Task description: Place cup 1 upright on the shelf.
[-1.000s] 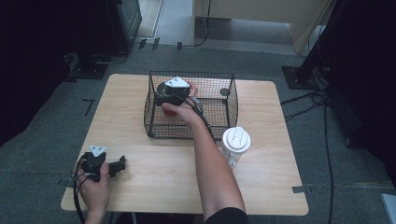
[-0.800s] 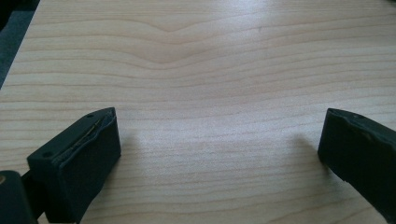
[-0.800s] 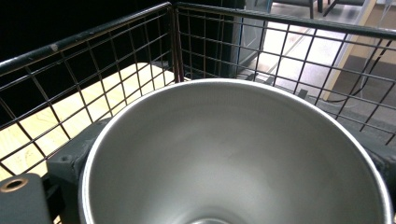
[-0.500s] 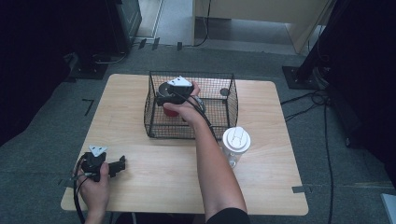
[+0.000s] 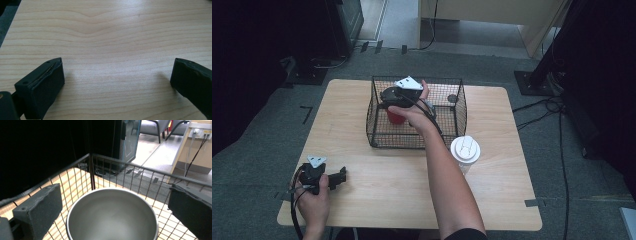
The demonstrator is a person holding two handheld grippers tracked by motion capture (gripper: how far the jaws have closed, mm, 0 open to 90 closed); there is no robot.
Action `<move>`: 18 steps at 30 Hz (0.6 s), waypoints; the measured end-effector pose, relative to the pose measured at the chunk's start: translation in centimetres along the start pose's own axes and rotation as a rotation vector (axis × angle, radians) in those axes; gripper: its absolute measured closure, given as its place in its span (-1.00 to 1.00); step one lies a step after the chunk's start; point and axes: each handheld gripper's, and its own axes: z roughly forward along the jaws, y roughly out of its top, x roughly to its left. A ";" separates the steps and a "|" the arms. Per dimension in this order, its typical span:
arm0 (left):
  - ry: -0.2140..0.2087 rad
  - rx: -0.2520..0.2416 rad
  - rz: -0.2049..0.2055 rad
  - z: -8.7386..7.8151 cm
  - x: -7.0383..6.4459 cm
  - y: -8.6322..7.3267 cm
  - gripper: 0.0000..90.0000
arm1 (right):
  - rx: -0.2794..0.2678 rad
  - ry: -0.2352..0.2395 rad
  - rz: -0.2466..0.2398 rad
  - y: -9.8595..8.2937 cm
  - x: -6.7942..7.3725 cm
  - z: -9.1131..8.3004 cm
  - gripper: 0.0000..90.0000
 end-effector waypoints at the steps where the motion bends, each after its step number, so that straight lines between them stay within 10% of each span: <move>1: 0.000 0.000 0.000 0.0 0.0 0.0 -1.00 | -0.007 -0.003 0.005 0.2 -0.1 -0.2 -1.00; 18: 0.000 -0.001 -0.002 0.0 0.0 0.0 -1.00 | -0.155 -0.033 0.043 1.4 0.8 -4.7 -1.00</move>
